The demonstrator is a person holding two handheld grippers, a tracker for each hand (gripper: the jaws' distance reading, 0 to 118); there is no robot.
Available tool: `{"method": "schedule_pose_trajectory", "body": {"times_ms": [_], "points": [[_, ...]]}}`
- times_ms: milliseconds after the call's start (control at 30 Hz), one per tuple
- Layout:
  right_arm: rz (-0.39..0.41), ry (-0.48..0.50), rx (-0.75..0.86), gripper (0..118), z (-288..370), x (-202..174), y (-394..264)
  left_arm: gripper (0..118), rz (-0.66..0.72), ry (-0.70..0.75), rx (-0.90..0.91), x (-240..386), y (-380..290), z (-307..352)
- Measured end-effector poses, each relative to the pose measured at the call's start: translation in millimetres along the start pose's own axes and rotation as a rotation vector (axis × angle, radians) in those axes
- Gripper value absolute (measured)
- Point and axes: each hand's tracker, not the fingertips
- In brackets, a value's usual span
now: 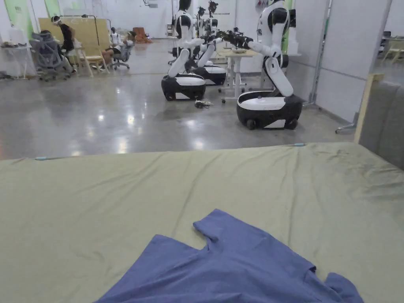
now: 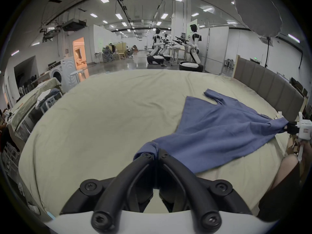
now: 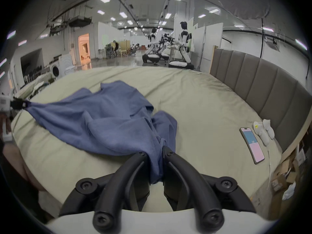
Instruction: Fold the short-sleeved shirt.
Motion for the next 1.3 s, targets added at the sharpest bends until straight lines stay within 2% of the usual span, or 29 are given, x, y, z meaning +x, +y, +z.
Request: {"method": "schedule_pose_trajectory", "body": {"times_ms": [33,67,100,133,200,267,333,367,400,433,467,533,600,667,767,833,867,900,933,967,1000,1067,1133,1167,1200,1233,1267,1300], "points": [[0.029,-0.011,-0.035,26,-2.5,0.3,-3.4,19,0.014,0.004,-0.038,-3.2,-2.9,-2.1],[0.05,-0.034,-0.054,51,-1.7,0.3,-6.7,45,0.035,0.029,-0.028,-7.0,-6.2,0.4],[0.045,-0.035,-0.054,99,2.2,0.9,-10.6,90,0.051,0.04,-0.013,-8.3,-11.2,6.5],[0.03,-0.02,-0.039,113,11.2,2.9,-15.9,109,0.062,0.055,0.018,-10.2,-14.7,17.4],[-0.058,0.05,0.025,114,35.0,6.6,-18.4,112,0.075,0.063,0.117,-7.5,-17.2,50.8],[-0.125,0.028,0.061,114,55.2,5.4,-10.9,112,0.073,0.086,0.185,1.4,-18.5,82.2],[-0.18,0.033,0.129,113,77.9,-1.9,3.7,108,0.114,0.158,0.248,11.3,-20.4,114.9],[-0.198,0.037,0.151,107,85.8,-6.1,10.7,96,0.155,0.128,0.323,15.2,-23.2,131.8],[-0.204,0.072,0.187,83,93.9,-11.4,19.1,59,0.2,0.062,0.389,18.0,-27.0,150.3],[-0.208,0.081,0.224,42,98.7,-17.7,26.1,23,0.235,0.056,0.403,23.4,-27.7,159.3],[-0.213,0.069,0.248,3,101.4,-30.0,36.9,0,0.255,0.09,0.393,28.2,-28.0,163.2],[-0.202,0.04,0.256,0,100.3,-47.2,51.1,0,0.244,0.114,0.367,39.6,-26.4,169.3],[-0.162,0.163,0.246,0,92.6,-55.3,63.7,0,0.195,0.058,0.282,34.6,-24.6,161.1],[-0.131,0.163,0.256,0,91.0,-71.3,73.9,0,0.186,0.103,0.24,28.6,-22.7,142.6],[-0.094,0.204,0.276,0,90.1,-88.2,79.6,1,0.257,0.067,0.172,5.4,-8.6,102.9],[-0.098,0.238,0.274,0,90.0,-96.9,82.9,16,0.335,0.084,0.128,-10.0,-0.2,69.8],[-0.106,0.258,0.264,0,89.1,-100.1,81.1,16,0.373,0.084,0.146,-15.3,1.5,53.8],[-0.109,0.27,0.256,0,88.9,-103.5,81.6,54,0.403,0.087,0.085,-21.1,5.2,32.7],[-0.103,0.277,0.246,0,88.7,-106.1,82.1,83,0.421,0.058,0.004,-27.1,8.3,14.7],[-0.092,0.284,0.234,0,88.7,-109.3,82.5,98,0.432,0.013,-0.064,-32.9,7.5,-5.8],[-0.074,0.281,0.231,0,88.6,-112.0,82.2,99,0.442,-0.005,-0.094,-34.7,6.3,-23.7],[-0.053,0.292,0.218,0,86.2,-115.2,82.6,99,0.448,0.015,-0.156,-38.9,0.2,-54.4],[-0.049,0.308,0.194,0,78.6,-114.6,77.4,97,0.535,-0.014,-0.263,-49.5,-12.0,-84.2],[-0.048,0.307,0.189,0,75.9,-116.1,76.9,92,0.585,-0.013,-0.298,-51.1,-17.3,-90.9],[-0.047,0.308,0.185,0,73.9,-117.4,76.7,83,0.539,0.038,-0.241,-47.1,-18.7,-83.7],[-0.048,0.312,0.182,0,72.3,-118.0,76.5,67,0.481,0.051,-0.196,-42.6,-15.2,-76.8],[-0.051,0.321,0.18,0,68.9,-118.0,73.4,37,0.402,0.11,-0.208,-37.8,-11.9,-72.9],[-0.055,0.326,0.175,0,65.4,-118.6,72.8,1,0.341,0.148,-0.206,-36.7,-13.5,-70.7]]}}
